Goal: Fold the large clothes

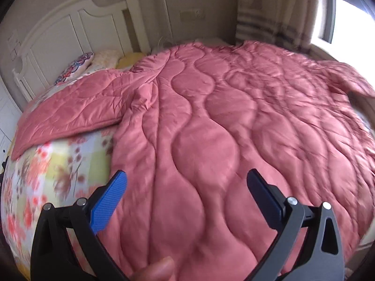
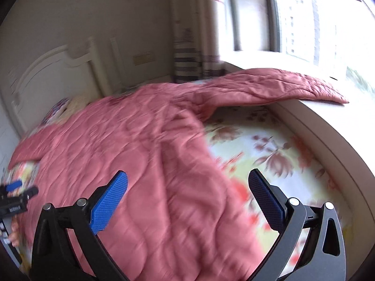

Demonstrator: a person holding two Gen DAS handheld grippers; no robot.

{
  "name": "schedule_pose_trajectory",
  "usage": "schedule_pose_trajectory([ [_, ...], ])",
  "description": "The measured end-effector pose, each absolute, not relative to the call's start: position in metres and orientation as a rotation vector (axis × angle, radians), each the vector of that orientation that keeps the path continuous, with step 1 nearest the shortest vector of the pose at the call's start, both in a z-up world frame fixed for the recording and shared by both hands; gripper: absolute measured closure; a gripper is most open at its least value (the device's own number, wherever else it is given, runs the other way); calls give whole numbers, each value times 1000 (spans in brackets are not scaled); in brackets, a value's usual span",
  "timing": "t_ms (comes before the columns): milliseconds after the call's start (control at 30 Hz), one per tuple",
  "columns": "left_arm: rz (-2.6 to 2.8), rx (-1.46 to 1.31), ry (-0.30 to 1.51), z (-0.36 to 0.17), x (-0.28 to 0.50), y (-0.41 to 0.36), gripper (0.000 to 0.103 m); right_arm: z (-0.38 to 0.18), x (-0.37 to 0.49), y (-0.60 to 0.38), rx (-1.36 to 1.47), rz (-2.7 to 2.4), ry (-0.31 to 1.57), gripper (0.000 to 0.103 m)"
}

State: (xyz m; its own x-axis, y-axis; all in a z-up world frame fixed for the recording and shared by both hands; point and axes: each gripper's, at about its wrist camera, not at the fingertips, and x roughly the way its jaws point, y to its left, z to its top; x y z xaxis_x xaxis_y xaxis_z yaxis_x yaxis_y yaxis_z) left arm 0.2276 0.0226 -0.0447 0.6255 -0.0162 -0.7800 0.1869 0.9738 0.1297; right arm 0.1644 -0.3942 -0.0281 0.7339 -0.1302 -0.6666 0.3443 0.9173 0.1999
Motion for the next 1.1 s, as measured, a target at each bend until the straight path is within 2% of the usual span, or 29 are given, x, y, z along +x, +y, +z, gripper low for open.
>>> schedule_pose_trajectory([
  [133,-103,138,896,-60,273,42,2,-38,218,-457,495,-381,719,4],
  [367,-167,51,922,-82,287,57,2,-69,276,-519,770,-510,682,4],
  [400,-165,44,923,-83,285,58,2,-72,281,-524,790,-520,670,7],
  [433,-158,47,923,-83,284,58,2,-74,285,-527,807,-535,650,12],
  [500,-153,47,925,-83,281,58,2,-74,295,-535,808,-579,617,40],
  [533,-152,43,927,-83,280,59,2,-73,296,-537,802,-620,596,45],
  [600,-144,38,930,-82,278,58,2,-66,296,-540,790,-678,562,69],
  [667,-127,40,932,-82,275,57,2,-46,305,-537,666,-738,532,77],
  [867,-114,31,933,-80,276,51,2,27,356,-416,-54,-623,402,77],
  [933,-113,31,931,-80,275,50,2,18,371,-341,-367,-481,411,76],
  [1000,-118,22,929,-79,275,51,2,-15,374,-266,-676,-334,437,75],
  [1033,-119,19,928,-79,275,52,2,-39,373,-236,-809,-248,481,70],
  [1100,-120,20,927,-79,274,52,2,-80,372,-201,-944,-130,599,44],
])
